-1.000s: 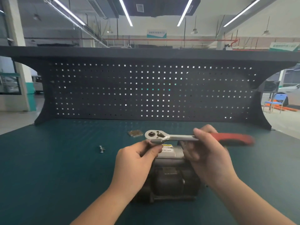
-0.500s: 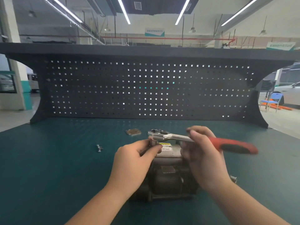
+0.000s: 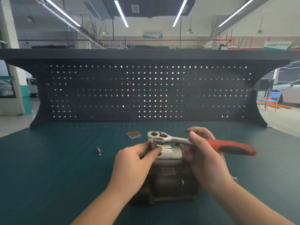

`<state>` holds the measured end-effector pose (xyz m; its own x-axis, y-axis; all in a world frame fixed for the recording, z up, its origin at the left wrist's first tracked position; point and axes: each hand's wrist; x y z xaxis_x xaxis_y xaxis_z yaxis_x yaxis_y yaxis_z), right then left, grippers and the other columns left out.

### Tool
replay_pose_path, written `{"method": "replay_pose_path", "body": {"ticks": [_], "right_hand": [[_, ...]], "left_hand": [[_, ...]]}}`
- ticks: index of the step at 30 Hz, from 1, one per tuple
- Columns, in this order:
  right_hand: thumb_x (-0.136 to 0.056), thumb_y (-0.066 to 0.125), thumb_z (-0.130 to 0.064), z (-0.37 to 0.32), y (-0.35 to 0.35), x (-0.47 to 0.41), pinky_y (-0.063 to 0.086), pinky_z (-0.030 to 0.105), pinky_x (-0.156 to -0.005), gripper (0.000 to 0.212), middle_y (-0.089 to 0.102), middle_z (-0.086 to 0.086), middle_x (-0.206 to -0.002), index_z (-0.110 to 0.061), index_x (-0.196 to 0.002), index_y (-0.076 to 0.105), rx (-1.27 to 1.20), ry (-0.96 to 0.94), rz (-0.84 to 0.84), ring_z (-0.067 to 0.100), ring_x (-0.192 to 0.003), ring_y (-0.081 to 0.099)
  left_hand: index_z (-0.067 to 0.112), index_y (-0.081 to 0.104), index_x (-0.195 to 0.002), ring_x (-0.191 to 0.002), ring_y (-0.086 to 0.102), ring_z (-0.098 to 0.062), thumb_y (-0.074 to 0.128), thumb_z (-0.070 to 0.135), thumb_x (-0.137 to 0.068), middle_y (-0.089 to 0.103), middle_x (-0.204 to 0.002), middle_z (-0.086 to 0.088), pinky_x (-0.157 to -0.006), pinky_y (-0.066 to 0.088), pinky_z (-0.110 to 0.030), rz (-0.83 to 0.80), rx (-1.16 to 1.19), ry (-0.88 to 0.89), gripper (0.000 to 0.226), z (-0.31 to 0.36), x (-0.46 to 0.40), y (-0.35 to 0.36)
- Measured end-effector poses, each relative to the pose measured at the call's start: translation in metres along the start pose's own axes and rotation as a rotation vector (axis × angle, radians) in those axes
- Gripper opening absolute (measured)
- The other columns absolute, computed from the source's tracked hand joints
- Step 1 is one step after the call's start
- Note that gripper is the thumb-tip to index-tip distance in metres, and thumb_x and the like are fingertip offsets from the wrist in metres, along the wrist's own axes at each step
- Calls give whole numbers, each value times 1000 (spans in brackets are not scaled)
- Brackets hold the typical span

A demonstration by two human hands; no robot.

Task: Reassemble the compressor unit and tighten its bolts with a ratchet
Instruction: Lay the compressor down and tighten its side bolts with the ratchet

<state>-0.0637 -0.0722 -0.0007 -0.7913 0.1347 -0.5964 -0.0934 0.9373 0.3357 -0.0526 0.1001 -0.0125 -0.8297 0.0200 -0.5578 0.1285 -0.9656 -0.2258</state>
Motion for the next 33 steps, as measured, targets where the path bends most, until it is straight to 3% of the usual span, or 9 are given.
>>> {"method": "replay_pose_path", "body": {"ticks": [3,5,7,11,13,15,22,27,33], "right_hand": [[-82,64,-26,-2,25,17,39,13,-56,15,52,-9,-62,-27,-71,54,561,-559,-41,-1,-55,44],[-84,63,-20,10,43,31,35,19,-54,17,43,-6,-67,-24,-73,51,814,-932,-252,7,-60,37],[-80,65,-14,17,49,30,29,25,-53,12,37,2,-64,-15,-73,55,990,-1110,-349,16,-62,29],[-85,67,-23,5,26,21,36,16,-50,22,49,-11,-60,-27,-69,52,708,-781,-150,0,-52,41],[-85,64,-41,-5,17,20,39,12,-49,18,58,-13,-58,-32,-72,58,552,-490,-68,-2,-48,49],[-81,65,-45,-5,15,20,42,14,-46,12,62,-7,-57,-36,-73,63,482,-332,-90,3,-45,55],[-74,69,-40,-11,21,16,46,18,-44,9,63,-1,-55,-34,-70,64,282,-238,-15,8,-44,58],[-68,82,-30,-8,10,2,44,25,-47,29,58,7,-53,-25,-59,55,9,-26,67,19,-46,54],[-80,68,-19,0,10,1,46,24,-50,26,58,3,-57,-22,-56,57,-193,48,9,17,-54,58]], "left_hand": [[29,78,-79,-84,71,-3,74,22,-84,76,-81,11,-79,54,-34,39,79,-40,10,-2,2,2],[25,76,-80,-74,67,-13,79,24,-82,75,-76,-2,-72,55,-36,87,165,-106,4,-1,2,3],[19,75,-76,-68,63,-17,78,24,-82,74,-71,-4,-67,54,-33,112,204,-160,9,-2,-2,2],[34,76,-82,-72,67,-27,71,33,-81,75,-76,-5,-79,55,-48,13,17,-83,5,-1,-5,-2],[50,73,-84,-83,71,-17,72,32,-84,75,-78,10,-82,56,-43,11,-36,-30,19,1,-4,-2],[45,75,-86,-85,70,-3,73,29,-83,75,-81,18,-80,55,-30,6,-14,-23,16,0,-3,-2],[28,77,-90,-91,70,1,76,17,-81,76,-89,17,-83,51,-21,-38,100,-21,14,1,-2,-4],[33,75,-93,-91,68,7,77,14,-80,75,-90,22,-78,46,-5,-127,17,24,23,1,0,-7],[32,73,-94,-91,68,7,77,15,-82,75,-90,22,-77,47,-5,-63,80,-19,22,-2,-2,-6]]}}
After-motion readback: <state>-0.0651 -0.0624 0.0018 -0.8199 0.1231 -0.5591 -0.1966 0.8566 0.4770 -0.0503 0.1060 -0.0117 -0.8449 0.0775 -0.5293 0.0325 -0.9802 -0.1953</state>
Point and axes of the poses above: each hand's wrist, its own x-axis away from the middle knuckle, its own y-axis out of the palm, z = x × y
